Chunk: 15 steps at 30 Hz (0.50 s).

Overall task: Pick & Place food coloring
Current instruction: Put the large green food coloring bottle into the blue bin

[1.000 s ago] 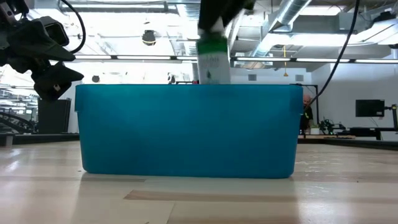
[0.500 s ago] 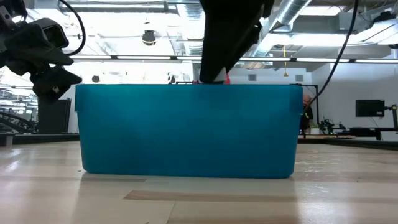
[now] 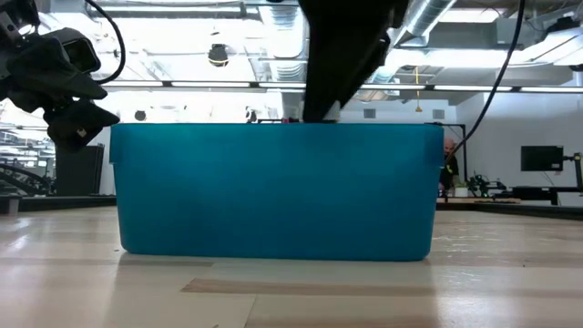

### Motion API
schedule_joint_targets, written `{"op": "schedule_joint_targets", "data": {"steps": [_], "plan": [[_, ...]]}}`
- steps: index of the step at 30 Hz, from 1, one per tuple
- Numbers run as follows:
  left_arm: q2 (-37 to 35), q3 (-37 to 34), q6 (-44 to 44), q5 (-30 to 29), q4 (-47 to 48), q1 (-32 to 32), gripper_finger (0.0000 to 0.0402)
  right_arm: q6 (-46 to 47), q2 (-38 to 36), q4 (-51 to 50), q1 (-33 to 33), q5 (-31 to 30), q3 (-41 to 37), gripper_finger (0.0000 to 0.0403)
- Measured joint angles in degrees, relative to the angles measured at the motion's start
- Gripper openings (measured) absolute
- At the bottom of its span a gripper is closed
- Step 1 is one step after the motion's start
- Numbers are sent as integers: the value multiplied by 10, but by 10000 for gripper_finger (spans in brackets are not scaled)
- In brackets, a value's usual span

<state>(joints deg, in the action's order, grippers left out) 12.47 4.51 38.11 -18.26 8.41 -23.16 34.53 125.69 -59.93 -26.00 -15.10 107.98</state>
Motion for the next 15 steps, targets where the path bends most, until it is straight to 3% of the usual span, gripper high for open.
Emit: {"op": "schedule_joint_targets", "data": {"steps": [10, 15], "plan": [[0, 0, -4, 0, 1, 0, 174, 1, -8, -28, 3, 1, -1, 116], [0, 0, -4, 0, 0, 0, 174, 0, -8, -35, 3, -1, -3, 138]]}}
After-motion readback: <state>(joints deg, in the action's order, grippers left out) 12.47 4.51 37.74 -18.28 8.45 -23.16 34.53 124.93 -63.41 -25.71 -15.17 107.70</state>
